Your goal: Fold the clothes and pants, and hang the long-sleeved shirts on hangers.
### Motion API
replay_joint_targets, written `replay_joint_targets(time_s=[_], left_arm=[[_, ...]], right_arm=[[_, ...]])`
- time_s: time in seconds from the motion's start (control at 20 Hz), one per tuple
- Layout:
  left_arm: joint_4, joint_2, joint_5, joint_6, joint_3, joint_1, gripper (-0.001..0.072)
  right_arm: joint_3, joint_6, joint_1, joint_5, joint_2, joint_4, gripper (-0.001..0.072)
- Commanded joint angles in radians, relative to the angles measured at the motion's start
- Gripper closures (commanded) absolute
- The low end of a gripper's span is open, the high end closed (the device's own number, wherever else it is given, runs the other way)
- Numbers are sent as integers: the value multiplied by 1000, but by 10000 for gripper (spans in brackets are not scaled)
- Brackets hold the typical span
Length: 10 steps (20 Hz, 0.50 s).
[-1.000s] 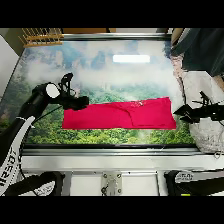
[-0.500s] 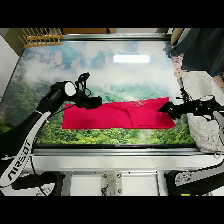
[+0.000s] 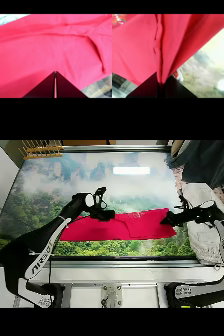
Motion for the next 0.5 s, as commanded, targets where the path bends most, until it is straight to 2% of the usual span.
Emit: replay_joint_targets(time_s=[0.0, 0.2, 0.45], left_arm=[[-25, -119, -6, 2, 119, -53, 699], [-167, -265, -6, 7, 275, -97, 699], [-182, -392, -58, 6, 426, -156, 699]], right_arm=[[136, 129, 26, 150, 95, -151, 700], [309, 253, 131, 275, 156, -282, 700], [466, 332, 276, 327, 166, -320, 700]])
